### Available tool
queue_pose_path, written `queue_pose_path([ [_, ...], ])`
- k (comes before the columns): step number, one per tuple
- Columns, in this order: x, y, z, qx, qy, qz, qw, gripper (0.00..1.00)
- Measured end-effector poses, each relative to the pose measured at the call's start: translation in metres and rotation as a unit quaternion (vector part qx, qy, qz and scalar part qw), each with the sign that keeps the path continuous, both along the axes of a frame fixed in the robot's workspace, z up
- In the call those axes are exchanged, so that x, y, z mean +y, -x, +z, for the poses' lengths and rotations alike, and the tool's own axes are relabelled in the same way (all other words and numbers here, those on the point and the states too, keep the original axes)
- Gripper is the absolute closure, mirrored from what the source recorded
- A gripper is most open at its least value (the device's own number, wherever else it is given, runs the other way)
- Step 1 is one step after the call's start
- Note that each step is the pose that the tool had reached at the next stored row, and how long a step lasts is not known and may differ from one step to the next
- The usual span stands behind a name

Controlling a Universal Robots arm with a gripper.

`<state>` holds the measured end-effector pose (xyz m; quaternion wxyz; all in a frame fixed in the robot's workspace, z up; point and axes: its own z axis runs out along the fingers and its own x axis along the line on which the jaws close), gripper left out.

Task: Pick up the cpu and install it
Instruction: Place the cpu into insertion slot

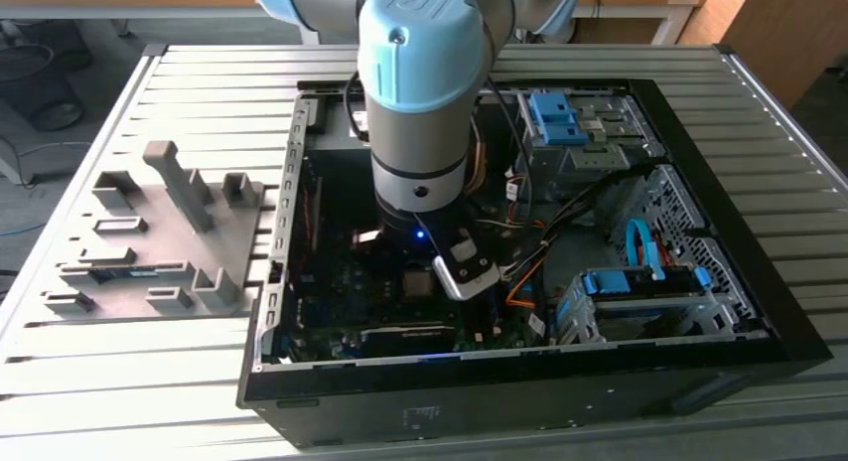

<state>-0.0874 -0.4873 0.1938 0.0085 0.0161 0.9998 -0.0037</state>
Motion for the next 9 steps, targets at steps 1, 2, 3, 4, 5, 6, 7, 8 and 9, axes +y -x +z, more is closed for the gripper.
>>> queue_pose_path([
  [1, 0.0, 0.0, -0.0006, 0.0, 0.0, 0.0, 1.0, 0.53],
  [2, 0.0, 0.0, -0.0009, 0.0001, 0.0001, 0.0, 1.0, 0.53],
  [3, -0.0001, 0.0, -0.0011, 0.0001, 0.0001, 0.0, 1.0, 0.53],
  [4, 0.0, 0.0, -0.0013, 0.0001, 0.0001, 0.0, 1.0, 0.53],
  [5, 0.0, 0.0, -0.0016, 0.0, 0.0001, 0.0, 1.0, 0.53],
  [6, 0.0001, 0.0, -0.0021, 0.0, 0.0, 0.0, 1.0, 0.53],
  [7, 0.0001, 0.0, -0.0025, 0.0, 0.0, 0.0, 1.0, 0.53],
  [8, 0.0, 0.0, -0.0026, 0.0, 0.0001, 0.0, 1.0, 0.53],
  [9, 0.0, 0.0, -0.0027, 0.0001, 0.0002, 0.0, 1.0, 0.53],
])
